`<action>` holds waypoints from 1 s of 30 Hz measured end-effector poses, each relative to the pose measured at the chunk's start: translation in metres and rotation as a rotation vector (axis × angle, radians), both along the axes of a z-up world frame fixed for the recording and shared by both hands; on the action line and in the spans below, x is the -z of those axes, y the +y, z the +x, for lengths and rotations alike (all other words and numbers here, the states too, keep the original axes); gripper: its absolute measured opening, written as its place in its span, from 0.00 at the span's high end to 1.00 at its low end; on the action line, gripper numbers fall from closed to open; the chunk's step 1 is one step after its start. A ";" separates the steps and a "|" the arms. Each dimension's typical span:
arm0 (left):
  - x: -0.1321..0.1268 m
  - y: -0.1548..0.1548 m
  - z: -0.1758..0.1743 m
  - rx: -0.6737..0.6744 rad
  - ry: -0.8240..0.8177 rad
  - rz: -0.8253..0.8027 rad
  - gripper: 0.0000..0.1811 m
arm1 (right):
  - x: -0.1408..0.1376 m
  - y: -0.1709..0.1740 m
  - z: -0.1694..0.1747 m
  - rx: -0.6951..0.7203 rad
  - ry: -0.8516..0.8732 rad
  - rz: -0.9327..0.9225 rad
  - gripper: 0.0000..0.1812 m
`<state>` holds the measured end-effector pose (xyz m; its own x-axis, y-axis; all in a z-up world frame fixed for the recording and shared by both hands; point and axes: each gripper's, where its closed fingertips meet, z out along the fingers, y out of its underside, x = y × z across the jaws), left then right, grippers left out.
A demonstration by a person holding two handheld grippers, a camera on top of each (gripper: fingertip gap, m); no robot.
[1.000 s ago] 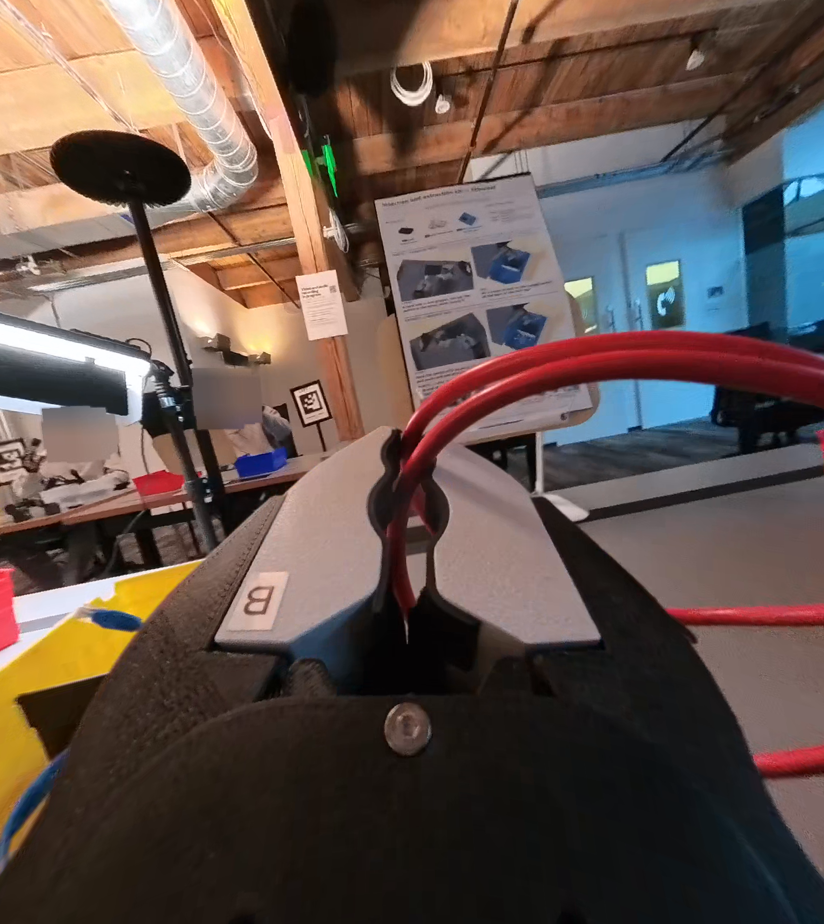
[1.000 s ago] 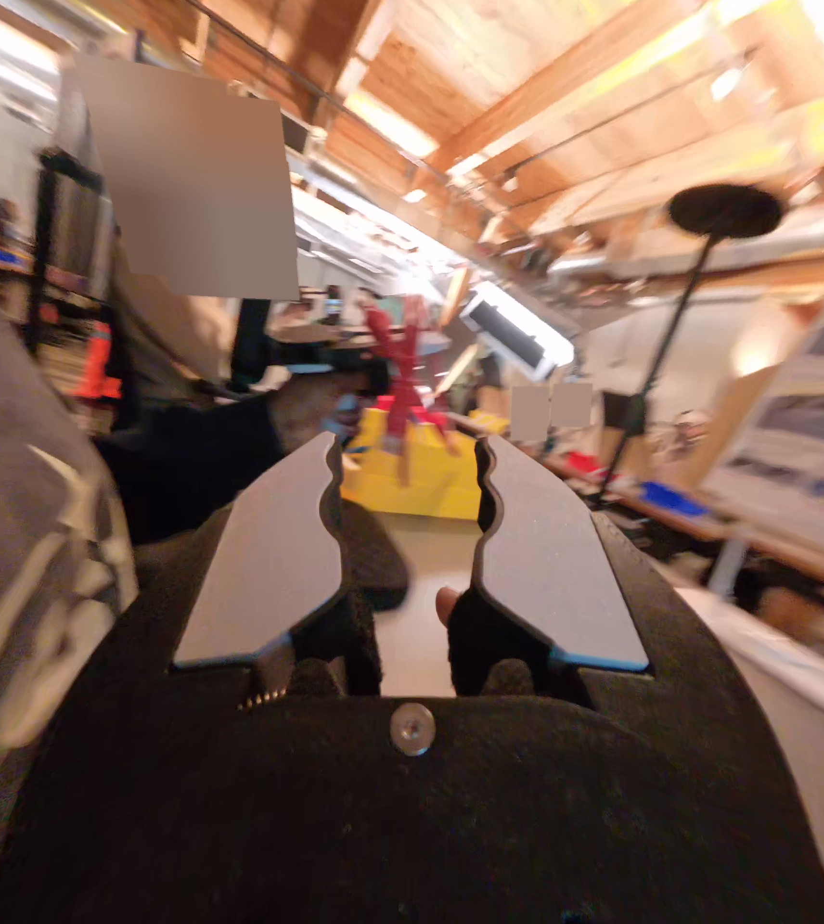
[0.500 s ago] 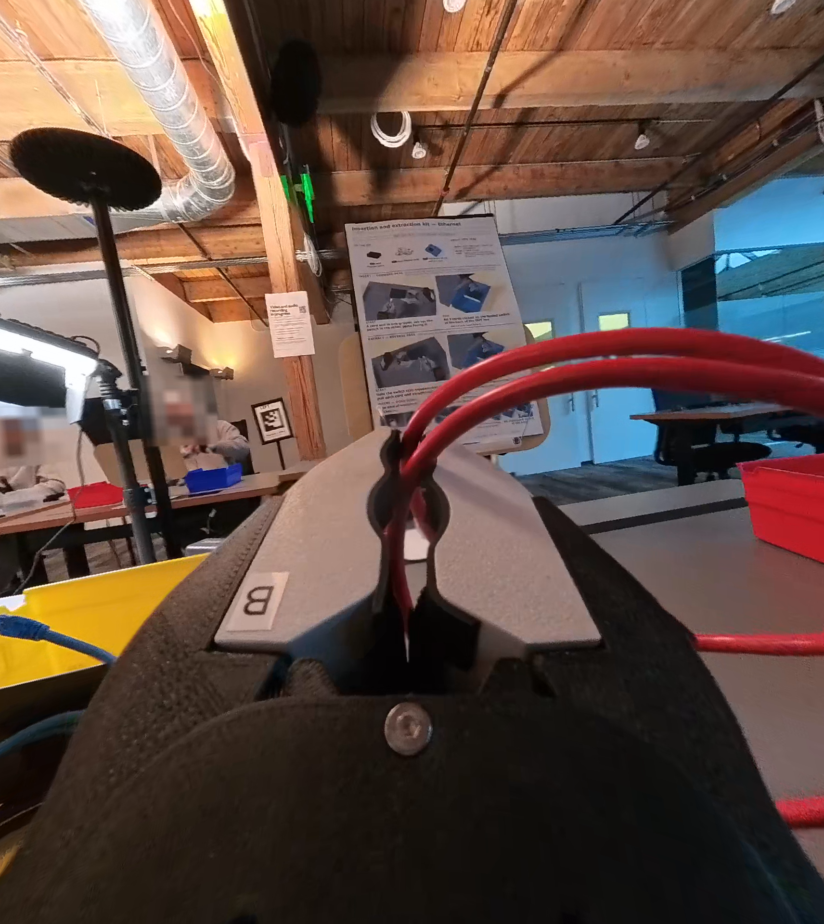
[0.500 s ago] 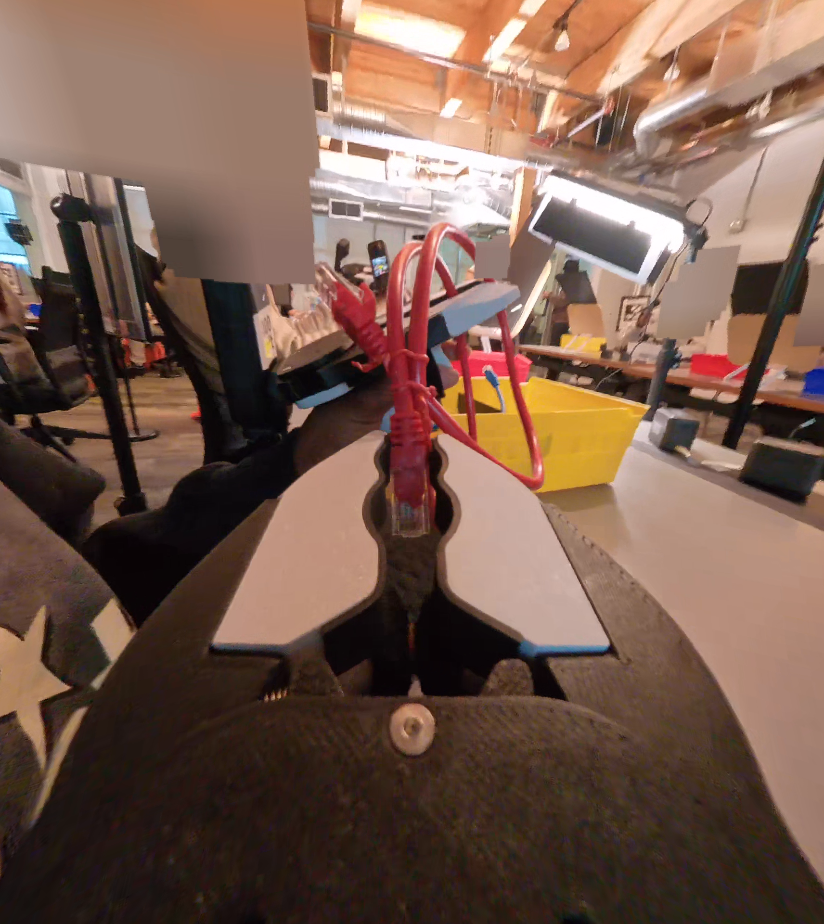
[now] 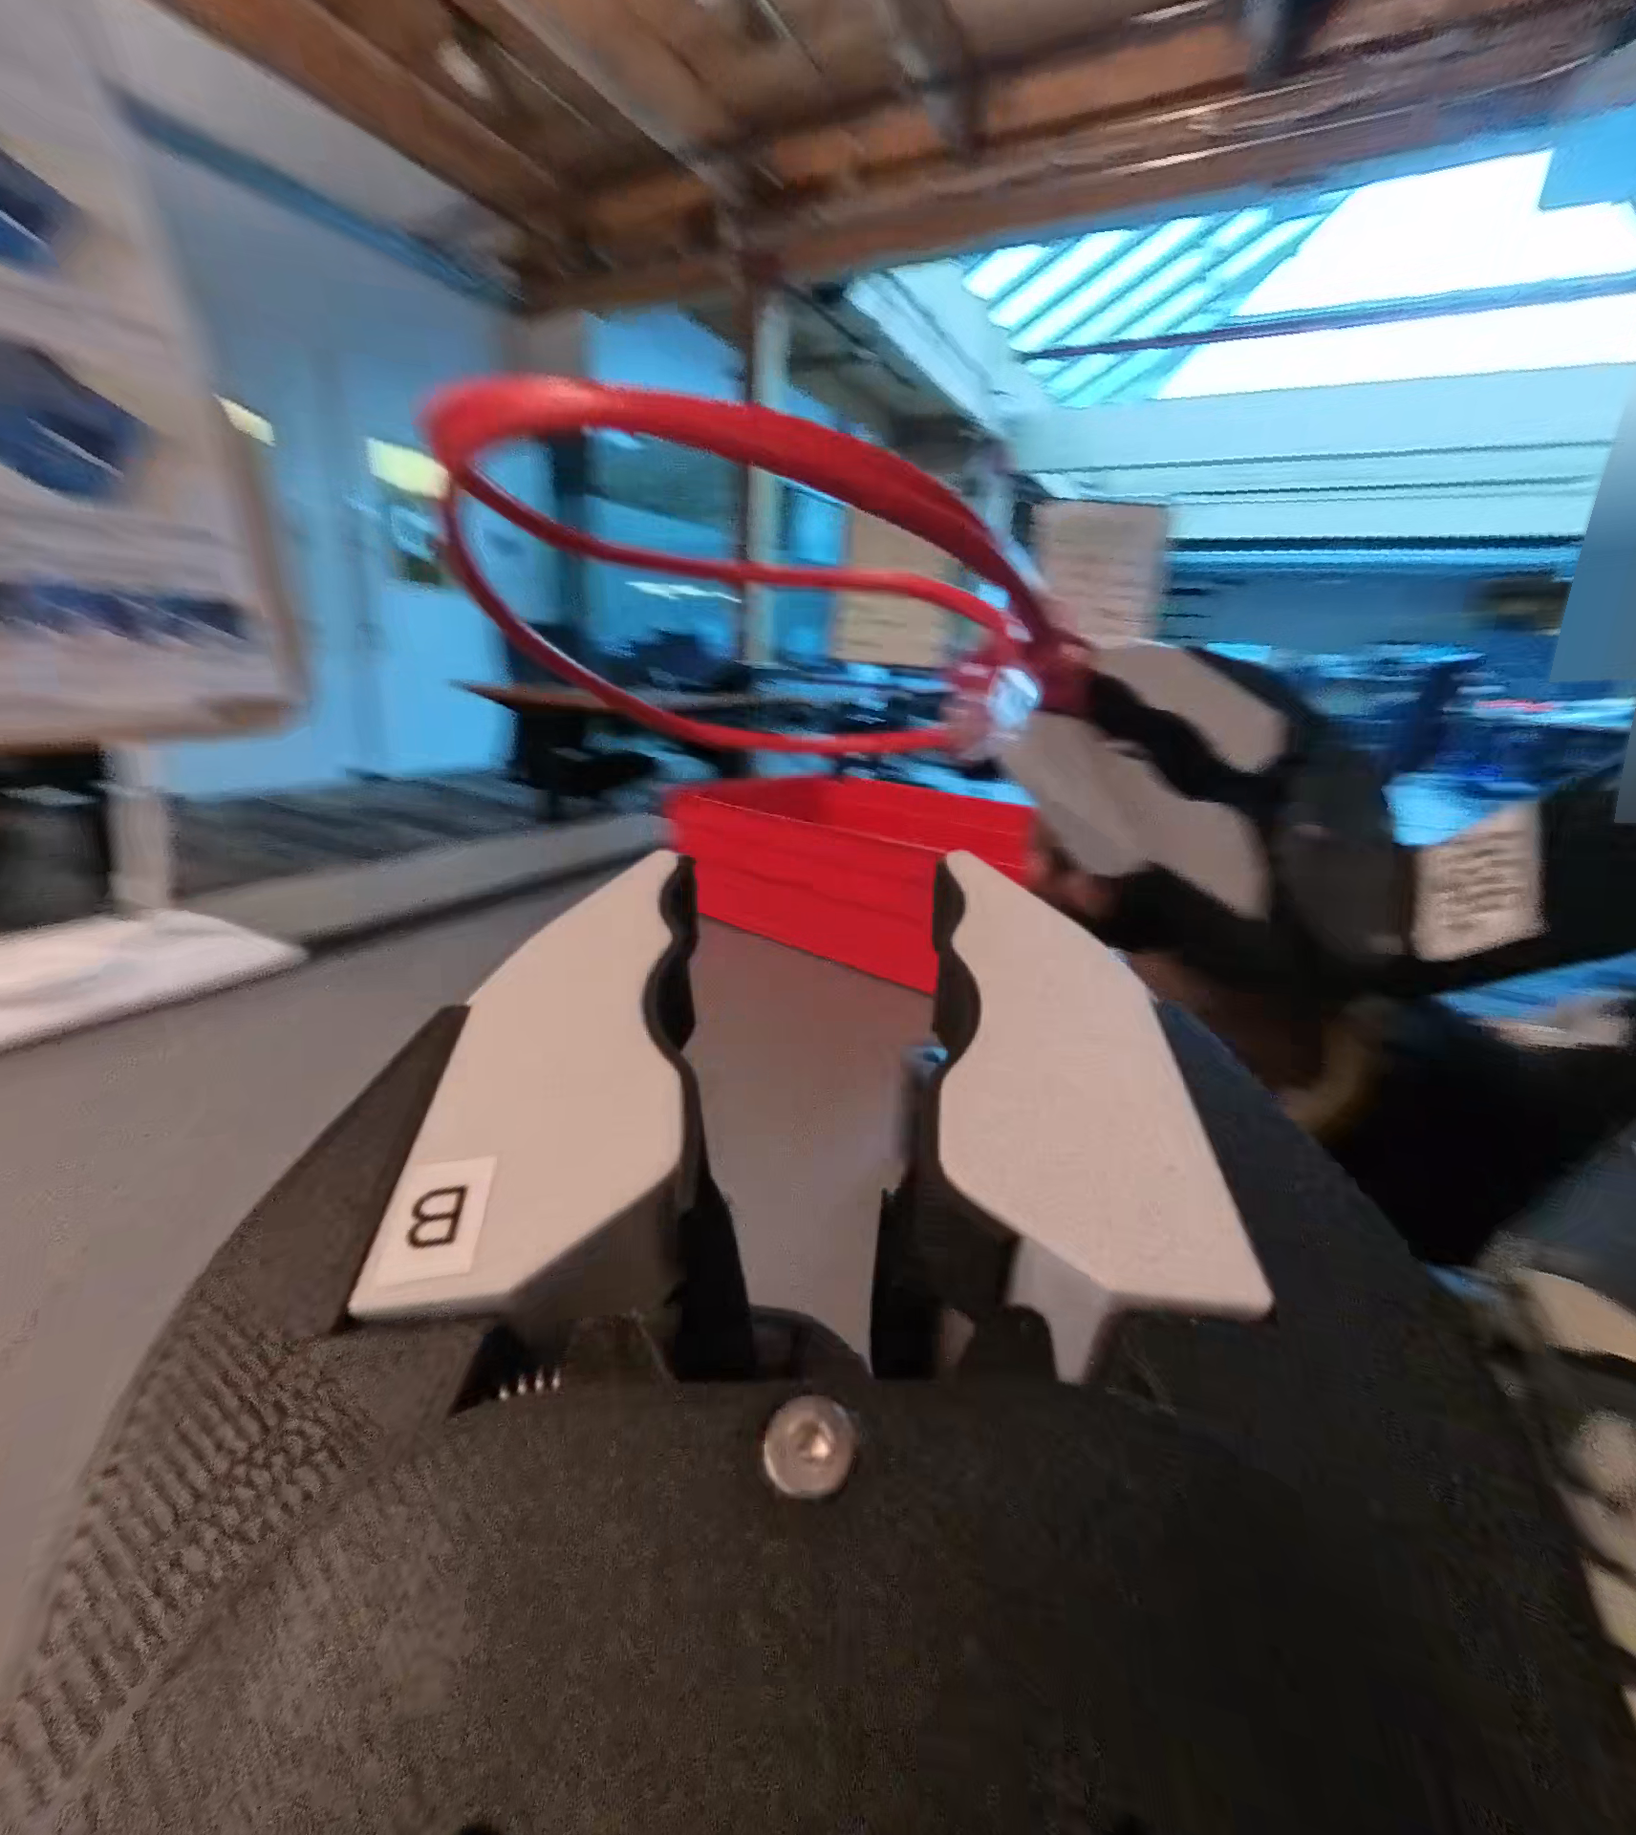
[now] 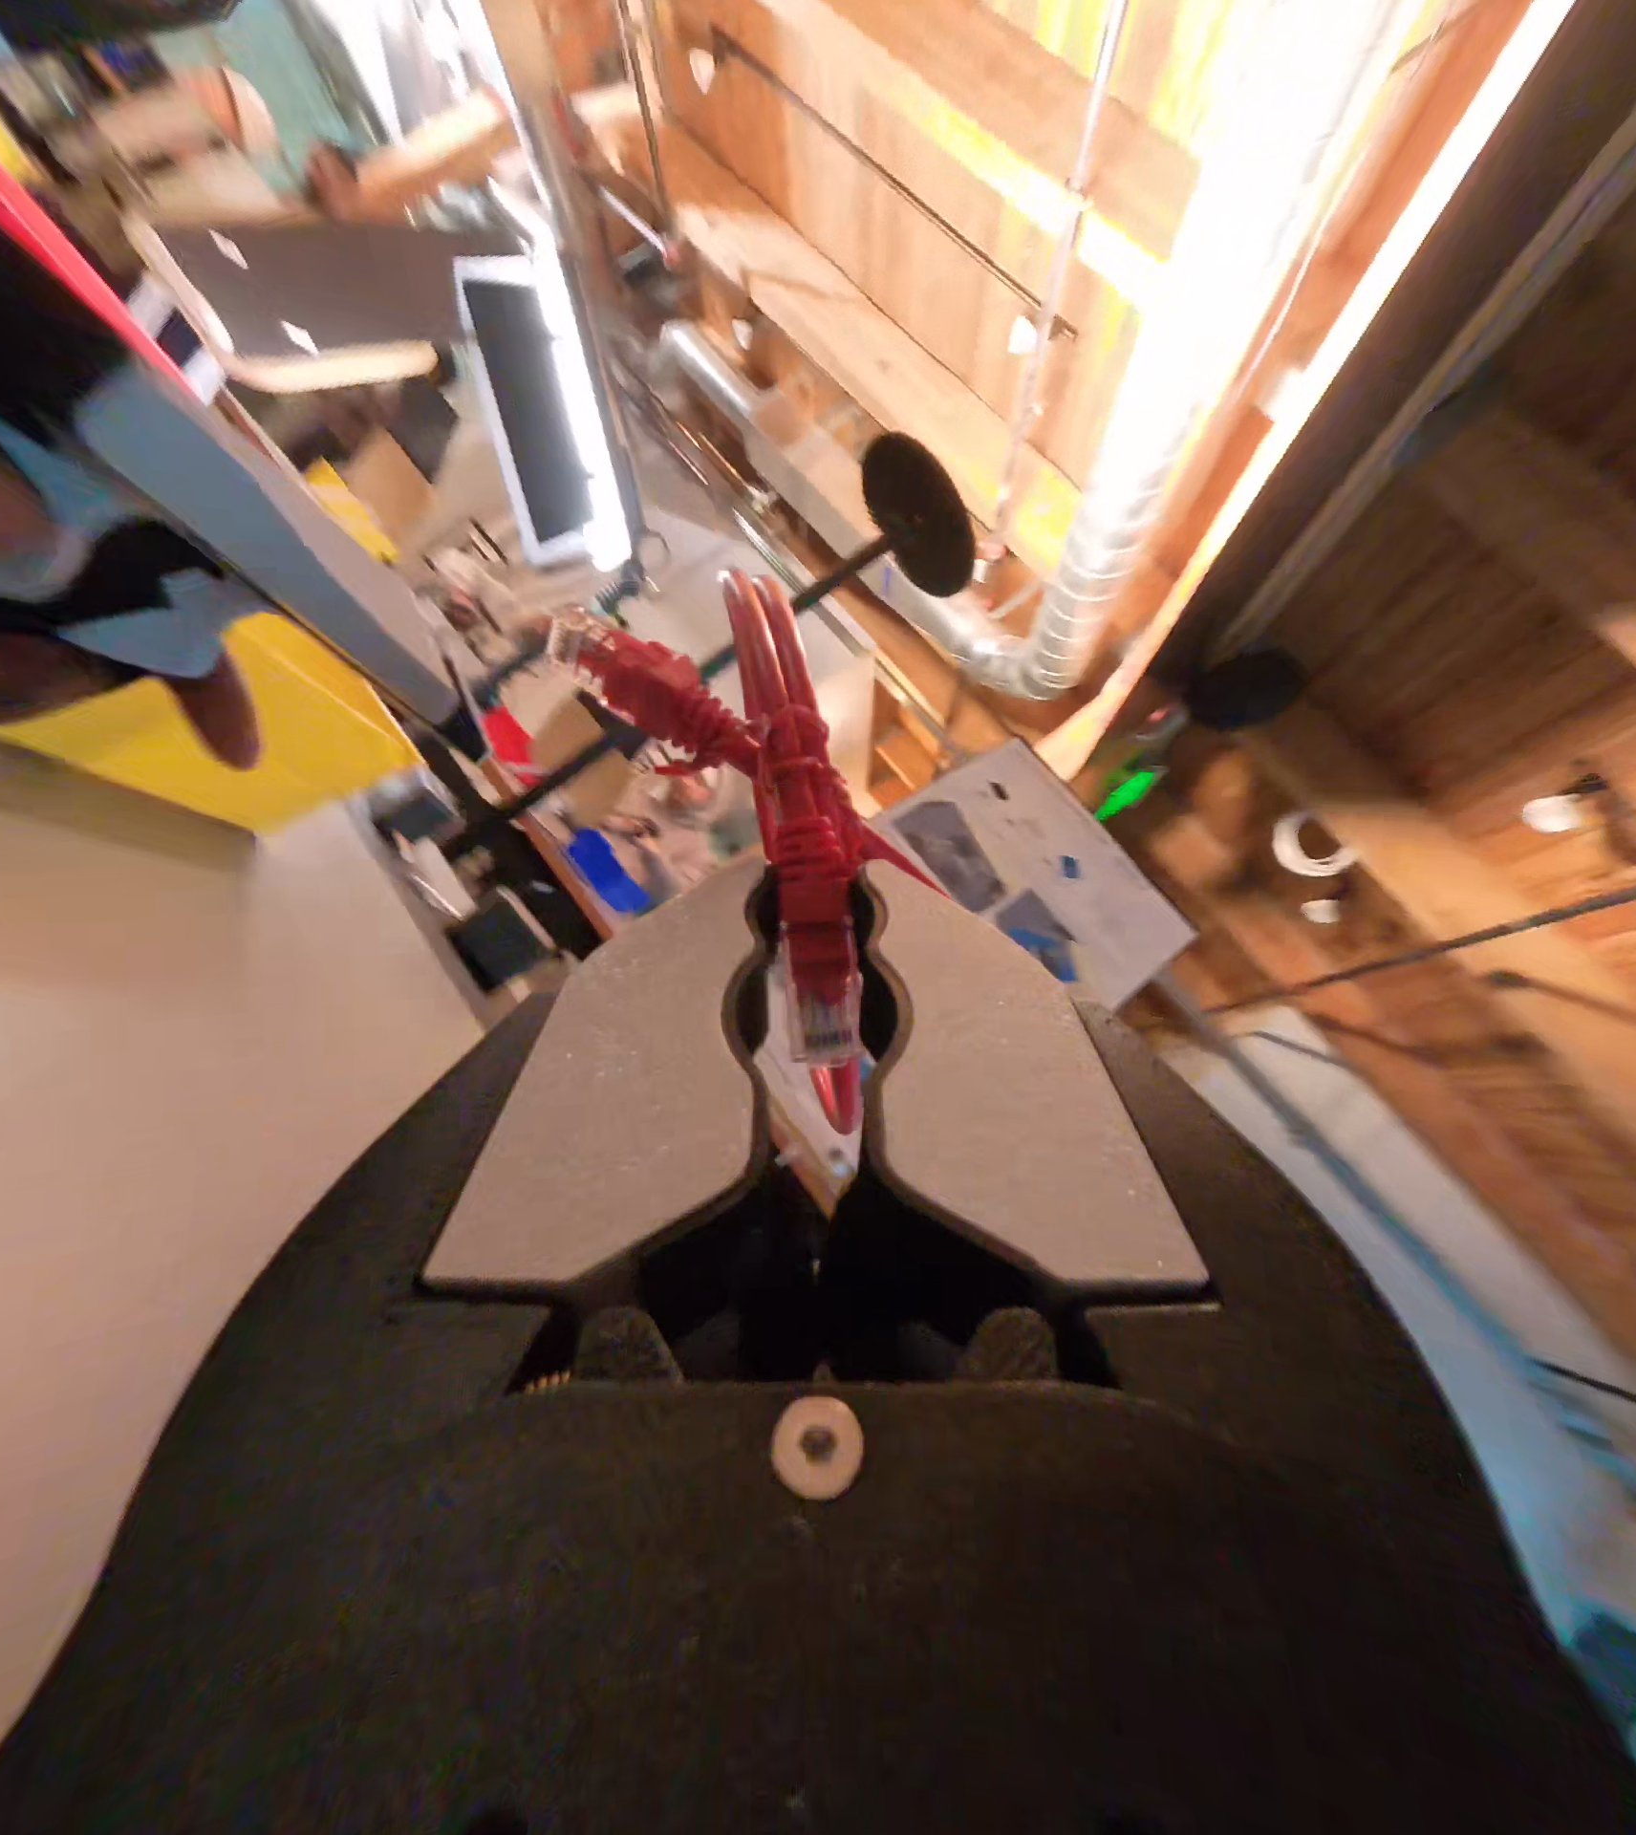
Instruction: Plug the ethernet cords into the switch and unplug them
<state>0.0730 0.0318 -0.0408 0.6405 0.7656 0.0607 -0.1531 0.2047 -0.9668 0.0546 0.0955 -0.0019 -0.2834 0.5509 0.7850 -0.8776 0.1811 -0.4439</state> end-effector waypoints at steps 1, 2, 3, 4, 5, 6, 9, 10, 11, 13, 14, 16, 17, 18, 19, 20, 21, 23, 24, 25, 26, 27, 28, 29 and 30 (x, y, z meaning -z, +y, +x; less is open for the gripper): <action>0.004 0.016 0.003 0.102 -0.049 0.029 0.73 | 0.001 0.000 -0.004 0.044 0.029 0.010 0.93; 0.008 0.030 0.004 0.186 -0.096 0.060 0.71 | 0.002 0.000 -0.006 0.075 0.046 0.020 0.93; 0.010 0.042 0.006 0.251 -0.135 0.093 0.70 | 0.005 -0.002 -0.007 0.095 0.061 0.034 0.93; 0.013 0.054 0.006 0.299 -0.167 0.124 0.69 | 0.009 -0.005 -0.006 0.111 0.080 0.052 0.93; 0.015 0.065 0.007 0.343 -0.189 0.154 0.69 | 0.013 -0.007 -0.004 0.122 0.105 0.072 0.93; 0.015 0.075 0.009 0.385 -0.199 0.187 0.69 | 0.017 -0.011 -0.002 0.129 0.134 0.097 0.93; 0.009 0.079 0.008 0.407 -0.201 0.335 0.72 | 0.023 -0.015 0.003 0.156 0.207 0.125 0.93; 0.009 0.077 0.007 0.404 -0.196 0.367 0.73 | 0.025 -0.016 0.004 0.151 0.211 0.137 0.93; 0.007 0.073 0.006 0.405 -0.186 0.406 0.75 | 0.026 -0.017 0.006 0.143 0.209 0.144 0.93; 0.002 0.064 0.005 0.412 -0.174 0.486 0.76 | 0.029 -0.019 0.009 0.142 0.228 0.159 0.93; 0.000 0.060 0.005 0.414 -0.174 0.514 0.77 | 0.030 -0.020 0.010 0.155 0.254 0.168 0.93; 0.000 0.055 0.002 0.394 -0.174 0.540 0.79 | 0.035 -0.023 0.013 0.186 0.327 0.206 0.93; 0.001 0.053 0.001 0.377 -0.175 0.551 0.80 | 0.038 -0.025 0.014 0.205 0.372 0.227 0.93; 0.001 0.052 0.000 0.362 -0.173 0.574 0.80 | 0.041 -0.027 0.017 0.218 0.423 0.250 0.93; 0.001 0.049 -0.001 0.353 -0.170 0.609 0.82 | 0.044 -0.028 0.019 0.230 0.468 0.264 0.93; 0.000 0.046 -0.001 0.359 -0.160 0.651 0.84 | 0.046 -0.029 0.020 0.244 0.491 0.271 0.93; -0.002 0.041 -0.001 0.363 -0.153 0.699 0.88 | 0.047 -0.030 0.020 0.245 0.497 0.279 0.93; -0.007 0.026 0.000 0.354 -0.118 0.770 0.90 | 0.048 -0.031 0.018 0.245 0.493 0.286 0.92; -0.009 0.019 0.001 0.348 -0.103 0.780 0.90 | 0.048 -0.031 0.018 0.240 0.494 0.289 0.92; -0.011 0.014 0.002 0.336 -0.082 0.784 0.90 | 0.048 -0.030 0.017 0.237 0.494 0.287 0.92; -0.013 0.009 0.002 0.319 -0.065 0.784 0.90 | 0.048 -0.030 0.017 0.235 0.494 0.288 0.93; -0.014 0.005 0.003 0.305 -0.051 0.782 0.90 | 0.048 -0.030 0.017 0.237 0.499 0.290 0.93; -0.015 0.001 0.003 0.291 -0.036 0.785 0.90 | 0.047 -0.029 0.016 0.238 0.509 0.290 0.93; -0.017 -0.003 0.004 0.280 -0.020 0.790 0.90 | 0.046 -0.028 0.017 0.236 0.518 0.289 0.93; -0.018 -0.005 0.006 0.280 -0.010 0.785 0.90 | 0.044 -0.027 0.017 0.233 0.523 0.286 0.93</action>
<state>0.0789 0.0271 -0.0223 0.7974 0.3115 0.5168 0.0109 0.8489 -0.5285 0.0719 0.0685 -0.0463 0.2791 0.3002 0.9121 -0.8883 0.4414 0.1266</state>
